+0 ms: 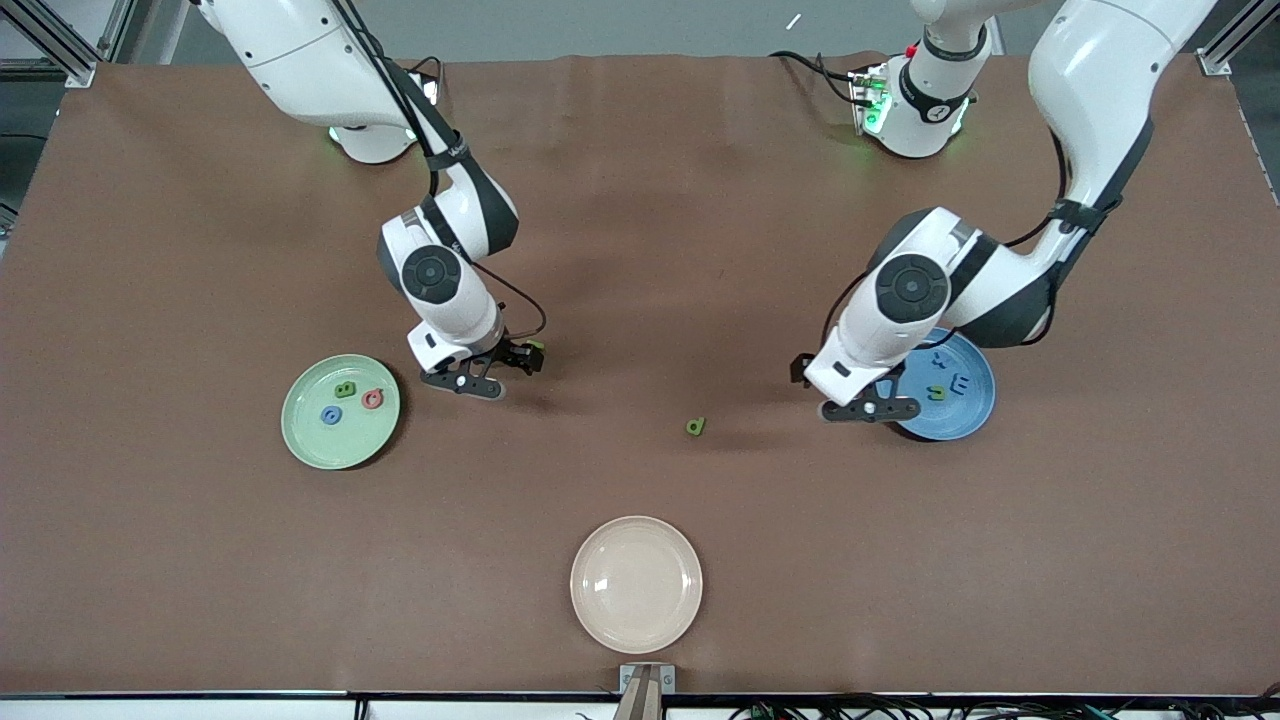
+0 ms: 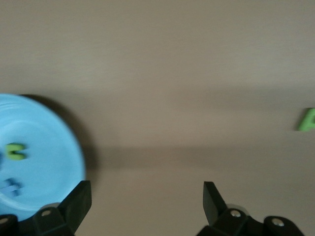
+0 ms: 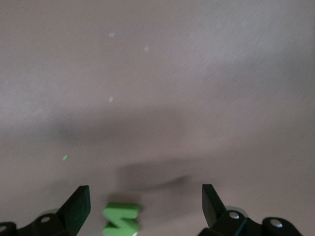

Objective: Sort upper and lower case letters into plates
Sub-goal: 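Move the right gripper to the green N while the left gripper grasps the p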

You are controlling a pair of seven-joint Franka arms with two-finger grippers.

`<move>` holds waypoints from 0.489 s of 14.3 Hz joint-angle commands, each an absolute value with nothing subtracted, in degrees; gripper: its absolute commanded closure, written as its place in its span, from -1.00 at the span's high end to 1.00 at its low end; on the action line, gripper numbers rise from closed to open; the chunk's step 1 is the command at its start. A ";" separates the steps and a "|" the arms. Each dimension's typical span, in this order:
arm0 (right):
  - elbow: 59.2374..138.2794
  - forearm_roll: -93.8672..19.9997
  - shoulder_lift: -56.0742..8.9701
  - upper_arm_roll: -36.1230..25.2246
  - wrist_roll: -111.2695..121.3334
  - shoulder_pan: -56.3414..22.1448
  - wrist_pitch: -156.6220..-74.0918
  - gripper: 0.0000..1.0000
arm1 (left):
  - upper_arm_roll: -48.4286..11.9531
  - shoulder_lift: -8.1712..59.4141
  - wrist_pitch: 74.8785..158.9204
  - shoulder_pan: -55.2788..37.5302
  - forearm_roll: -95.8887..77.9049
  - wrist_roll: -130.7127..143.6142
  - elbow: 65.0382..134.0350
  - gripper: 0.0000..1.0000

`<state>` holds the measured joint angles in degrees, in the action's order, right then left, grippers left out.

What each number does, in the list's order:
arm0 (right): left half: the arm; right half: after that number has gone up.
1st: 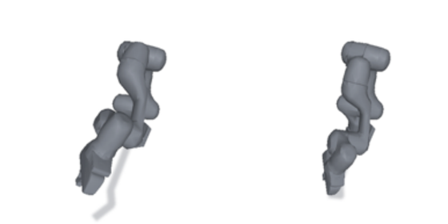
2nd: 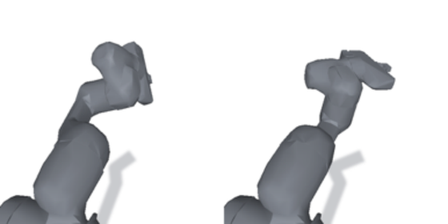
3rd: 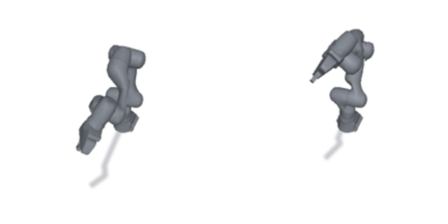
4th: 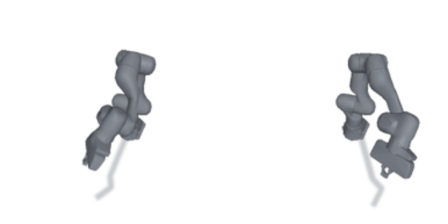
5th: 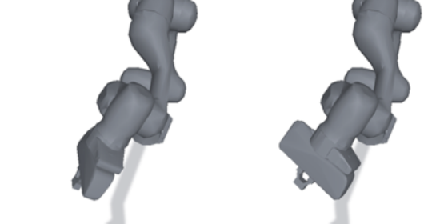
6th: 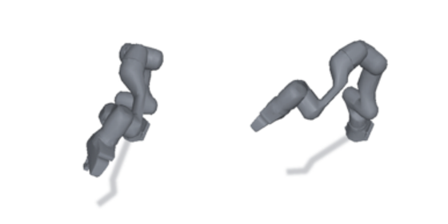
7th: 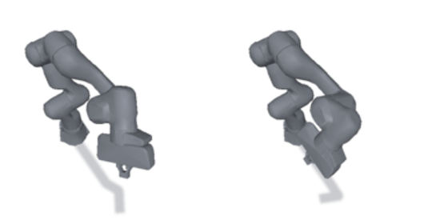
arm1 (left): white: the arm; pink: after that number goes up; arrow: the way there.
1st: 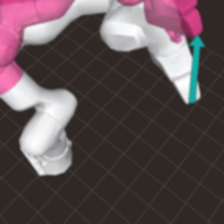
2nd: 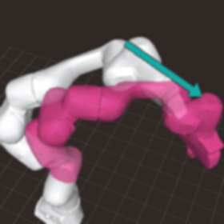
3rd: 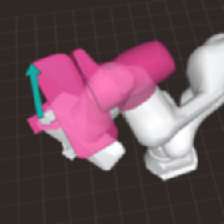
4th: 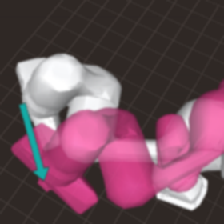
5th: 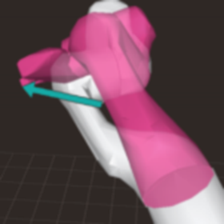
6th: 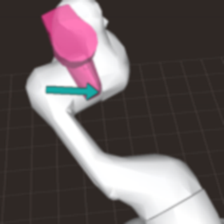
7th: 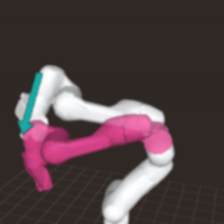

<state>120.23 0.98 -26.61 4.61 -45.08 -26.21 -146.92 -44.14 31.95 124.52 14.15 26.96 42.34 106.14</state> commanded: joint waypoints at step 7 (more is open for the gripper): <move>122.61 0.26 -26.19 3.96 -48.78 -30.59 -150.38 0.86 | -26.92 45.07 123.31 -12.54 26.46 50.18 85.98 0.99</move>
